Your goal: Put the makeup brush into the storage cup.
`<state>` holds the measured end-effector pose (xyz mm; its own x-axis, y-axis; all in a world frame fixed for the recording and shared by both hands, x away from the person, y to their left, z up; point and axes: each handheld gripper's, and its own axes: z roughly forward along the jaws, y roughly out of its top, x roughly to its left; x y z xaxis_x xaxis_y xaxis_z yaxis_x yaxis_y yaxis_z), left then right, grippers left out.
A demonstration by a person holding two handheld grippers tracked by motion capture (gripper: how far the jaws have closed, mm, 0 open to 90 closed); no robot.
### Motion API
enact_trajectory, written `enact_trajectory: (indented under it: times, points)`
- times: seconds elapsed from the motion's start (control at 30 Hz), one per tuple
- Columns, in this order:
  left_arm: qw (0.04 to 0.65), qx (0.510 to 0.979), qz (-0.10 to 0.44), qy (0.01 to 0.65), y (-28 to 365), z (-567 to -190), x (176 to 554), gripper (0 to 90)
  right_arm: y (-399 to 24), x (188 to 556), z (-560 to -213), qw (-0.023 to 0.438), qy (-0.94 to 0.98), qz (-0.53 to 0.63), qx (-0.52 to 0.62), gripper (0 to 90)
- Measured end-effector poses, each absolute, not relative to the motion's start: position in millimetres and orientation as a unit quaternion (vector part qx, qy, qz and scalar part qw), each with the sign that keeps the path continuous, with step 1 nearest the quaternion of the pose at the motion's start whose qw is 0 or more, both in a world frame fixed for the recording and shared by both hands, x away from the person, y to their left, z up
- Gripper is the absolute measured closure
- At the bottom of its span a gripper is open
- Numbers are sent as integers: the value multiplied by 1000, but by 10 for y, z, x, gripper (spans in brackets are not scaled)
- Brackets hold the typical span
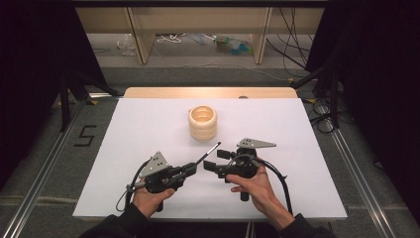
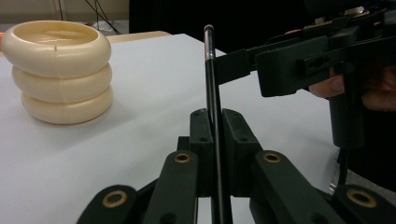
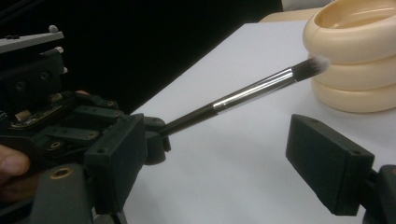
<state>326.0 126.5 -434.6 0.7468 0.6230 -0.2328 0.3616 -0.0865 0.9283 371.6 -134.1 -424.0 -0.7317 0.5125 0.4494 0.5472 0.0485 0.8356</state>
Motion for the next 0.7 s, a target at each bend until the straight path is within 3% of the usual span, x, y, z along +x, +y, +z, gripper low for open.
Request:
enact_trajectory:
  times: [0.7]
  points:
    - [591, 727, 107, 334, 1236, -4334, 3236, 833, -1242, 3753, -4297, 49, -702, -603, -375, 345]
